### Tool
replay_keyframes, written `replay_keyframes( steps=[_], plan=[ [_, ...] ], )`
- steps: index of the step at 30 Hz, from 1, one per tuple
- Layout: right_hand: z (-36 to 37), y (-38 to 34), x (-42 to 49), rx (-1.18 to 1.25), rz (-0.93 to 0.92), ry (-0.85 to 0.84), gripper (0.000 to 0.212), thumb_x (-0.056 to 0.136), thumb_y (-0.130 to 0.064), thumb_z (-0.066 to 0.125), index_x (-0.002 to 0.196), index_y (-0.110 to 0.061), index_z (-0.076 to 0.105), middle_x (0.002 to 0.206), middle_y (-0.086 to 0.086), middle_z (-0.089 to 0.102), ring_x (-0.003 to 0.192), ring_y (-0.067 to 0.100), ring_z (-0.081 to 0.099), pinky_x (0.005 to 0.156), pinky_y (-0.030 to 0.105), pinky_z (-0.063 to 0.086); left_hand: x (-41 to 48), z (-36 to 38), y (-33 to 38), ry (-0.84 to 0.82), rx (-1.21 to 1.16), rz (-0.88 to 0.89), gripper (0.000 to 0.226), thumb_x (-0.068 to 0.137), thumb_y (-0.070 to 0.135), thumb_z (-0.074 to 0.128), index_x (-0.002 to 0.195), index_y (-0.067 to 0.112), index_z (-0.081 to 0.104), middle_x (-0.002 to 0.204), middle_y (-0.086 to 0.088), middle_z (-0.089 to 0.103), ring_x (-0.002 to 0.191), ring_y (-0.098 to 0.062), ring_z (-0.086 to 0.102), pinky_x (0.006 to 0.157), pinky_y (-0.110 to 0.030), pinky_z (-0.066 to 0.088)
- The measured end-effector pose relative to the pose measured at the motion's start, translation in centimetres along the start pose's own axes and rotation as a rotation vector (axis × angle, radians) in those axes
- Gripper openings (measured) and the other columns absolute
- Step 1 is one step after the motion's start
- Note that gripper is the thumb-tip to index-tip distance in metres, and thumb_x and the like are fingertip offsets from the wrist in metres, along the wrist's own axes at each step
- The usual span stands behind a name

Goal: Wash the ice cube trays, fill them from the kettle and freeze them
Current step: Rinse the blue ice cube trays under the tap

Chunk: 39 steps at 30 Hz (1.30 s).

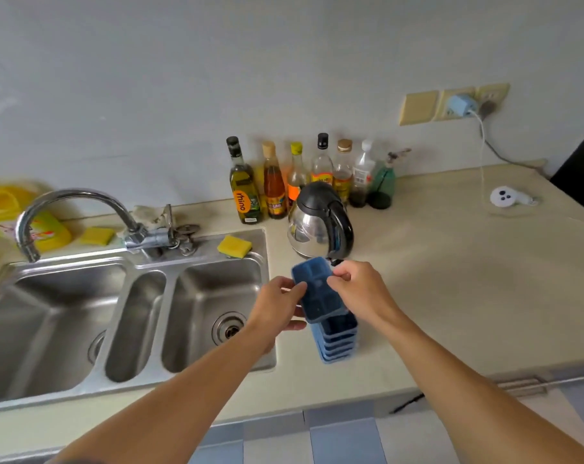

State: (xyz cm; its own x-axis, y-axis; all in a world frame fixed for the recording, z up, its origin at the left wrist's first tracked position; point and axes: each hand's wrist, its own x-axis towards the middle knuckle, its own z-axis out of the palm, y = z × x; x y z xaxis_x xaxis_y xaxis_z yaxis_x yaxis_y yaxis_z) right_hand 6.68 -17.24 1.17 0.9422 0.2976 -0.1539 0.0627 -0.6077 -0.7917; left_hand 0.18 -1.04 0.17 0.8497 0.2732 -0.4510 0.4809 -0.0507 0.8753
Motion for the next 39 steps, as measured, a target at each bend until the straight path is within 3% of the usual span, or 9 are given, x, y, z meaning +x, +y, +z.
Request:
replay_keyframes(
  steps=[6,13,16,19,22,28,32,37,39],
  plan=[
    [7.2,-7.3,1.3,0.043,-0.08,-0.086,0.009,0.099,-0.019,0.06,0.096,-0.016,0.068,0.083,-0.005,0.067,0.079,0.009,0.063,0.057,0.017,0.043,-0.6,-9.4,-2.0,0.09,-0.208,0.059,0.024,0.103,0.04,0.053,0.117,0.021,0.06,0.107,-0.003,0.073,0.083,-0.015,0.077,0.064,-0.029,0.061],
    [23.7,-17.4,4.2,0.101,-0.038,-0.242,0.013,0.098,-0.017,0.06,0.091,-0.014,0.07,0.076,0.0,0.069,0.067,0.013,0.061,0.058,0.025,0.045,1.5,-25.9,-5.8,0.17,-0.475,-0.135,0.039,0.099,0.055,0.053,0.12,0.023,0.059,0.109,-0.007,0.075,0.086,-0.022,0.078,0.063,-0.036,0.061],
    [30.6,-21.0,5.3,0.091,-0.036,-0.307,0.013,0.099,-0.02,0.062,0.104,-0.013,0.071,0.086,0.001,0.072,0.073,0.015,0.064,0.061,0.026,0.046,3.2,-32.6,-7.6,0.239,-0.502,-0.178,0.029,0.099,0.05,0.058,0.108,0.023,0.062,0.087,-0.004,0.078,0.073,-0.021,0.078,0.056,-0.034,0.06],
    [34.9,-23.2,6.7,0.101,-0.011,-0.364,0.017,0.099,-0.024,0.062,0.102,-0.01,0.071,0.079,0.004,0.071,0.058,0.011,0.064,0.052,0.024,0.051,5.1,-38.2,-9.5,0.33,-0.441,-0.242,0.023,0.101,0.046,0.055,0.103,0.023,0.058,0.098,-0.009,0.073,0.078,-0.025,0.076,0.054,-0.033,0.06],
    [36.8,-23.7,8.9,0.084,0.057,-0.34,0.026,0.097,-0.03,0.064,0.097,-0.004,0.069,0.07,0.005,0.069,0.048,0.01,0.06,0.049,0.024,0.051,6.7,-42.7,-11.2,0.373,-0.454,-0.286,0.029,0.102,0.045,0.055,0.111,0.018,0.058,0.106,-0.013,0.07,0.089,-0.032,0.073,0.056,-0.036,0.06],
    [38.1,-21.9,17.0,-0.033,0.2,-0.16,0.037,0.099,-0.038,0.059,0.098,-0.002,0.064,0.078,0.015,0.073,0.049,0.019,0.061,0.045,0.03,0.05,10.6,-48.0,-13.3,0.454,-0.478,-0.31,0.029,0.102,0.042,0.056,0.114,0.016,0.057,0.103,-0.013,0.068,0.086,-0.033,0.071,0.053,-0.038,0.059],
    [39.0,-21.8,23.4,-0.118,0.185,-0.053,0.054,0.1,-0.045,0.053,0.069,-0.002,0.063,0.072,0.022,0.073,0.062,0.036,0.071,0.073,0.05,0.062,12.5,-49.9,-14.3,0.492,-0.452,-0.306,0.03,0.101,0.043,0.058,0.114,0.017,0.058,0.104,-0.012,0.069,0.085,-0.031,0.072,0.054,-0.038,0.06],
    [41.1,-22.1,28.7,-0.179,0.24,-0.079,0.063,0.102,-0.057,0.044,0.074,-0.003,0.063,0.082,0.019,0.073,0.063,0.035,0.071,0.062,0.043,0.062,14.4,-51.8,-15.1,0.514,-0.438,-0.298,0.023,0.1,0.045,0.059,0.105,0.023,0.06,0.1,-0.01,0.071,0.082,-0.03,0.073,0.057,-0.041,0.062],
    [41.7,-21.9,30.0,-0.242,0.217,-0.09,0.065,0.103,-0.058,0.039,0.081,-0.002,0.065,0.088,0.021,0.073,0.079,0.039,0.073,0.074,0.045,0.063,14.9,-52.2,-15.2,0.518,-0.435,-0.309,0.023,0.1,0.046,0.058,0.105,0.024,0.059,0.102,-0.01,0.071,0.085,-0.031,0.073,0.063,-0.045,0.064]
  ],
)
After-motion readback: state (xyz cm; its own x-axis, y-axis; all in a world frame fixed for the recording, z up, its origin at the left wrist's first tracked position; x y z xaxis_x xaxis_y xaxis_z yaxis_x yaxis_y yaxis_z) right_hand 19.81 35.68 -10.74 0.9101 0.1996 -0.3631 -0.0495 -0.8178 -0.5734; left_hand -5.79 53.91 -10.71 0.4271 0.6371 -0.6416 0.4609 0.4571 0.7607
